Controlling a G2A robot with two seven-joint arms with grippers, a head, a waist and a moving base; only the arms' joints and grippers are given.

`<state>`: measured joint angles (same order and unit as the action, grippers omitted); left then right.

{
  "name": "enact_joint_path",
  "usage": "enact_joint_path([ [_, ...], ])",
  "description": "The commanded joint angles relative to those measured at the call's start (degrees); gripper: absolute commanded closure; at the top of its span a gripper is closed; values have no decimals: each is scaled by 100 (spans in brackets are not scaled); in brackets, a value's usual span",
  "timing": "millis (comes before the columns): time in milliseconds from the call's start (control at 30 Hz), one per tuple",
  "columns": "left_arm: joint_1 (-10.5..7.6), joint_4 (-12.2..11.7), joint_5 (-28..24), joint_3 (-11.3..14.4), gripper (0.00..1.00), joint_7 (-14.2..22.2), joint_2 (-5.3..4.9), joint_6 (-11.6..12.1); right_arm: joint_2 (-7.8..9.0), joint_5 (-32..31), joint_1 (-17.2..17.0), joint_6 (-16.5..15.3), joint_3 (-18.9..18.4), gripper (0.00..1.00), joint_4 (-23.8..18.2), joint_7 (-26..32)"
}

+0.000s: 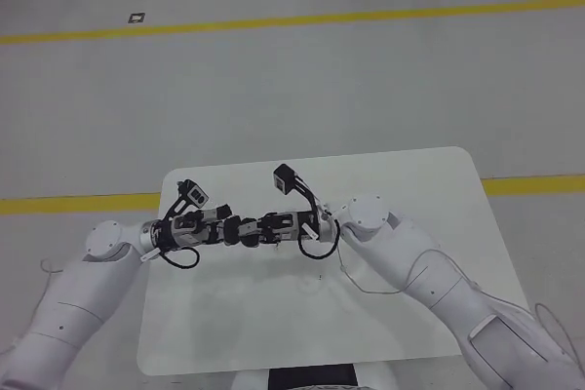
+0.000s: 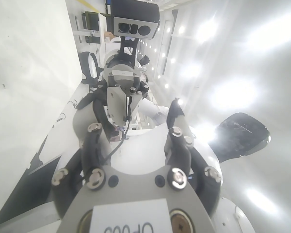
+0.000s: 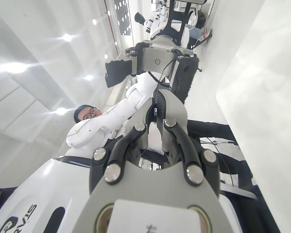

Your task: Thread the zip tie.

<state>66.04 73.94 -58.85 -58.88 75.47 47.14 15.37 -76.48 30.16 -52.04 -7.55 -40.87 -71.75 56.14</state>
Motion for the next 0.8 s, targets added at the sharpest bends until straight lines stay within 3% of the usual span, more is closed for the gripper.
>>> enact_joint_path([
  [0, 1, -16, 17, -27, 66, 23, 5, 4, 3, -24, -3, 32, -32, 100, 4, 22],
  [767, 131, 17, 176, -174, 82, 307, 66, -138, -5, -186, -123, 171, -226, 100, -20, 168],
])
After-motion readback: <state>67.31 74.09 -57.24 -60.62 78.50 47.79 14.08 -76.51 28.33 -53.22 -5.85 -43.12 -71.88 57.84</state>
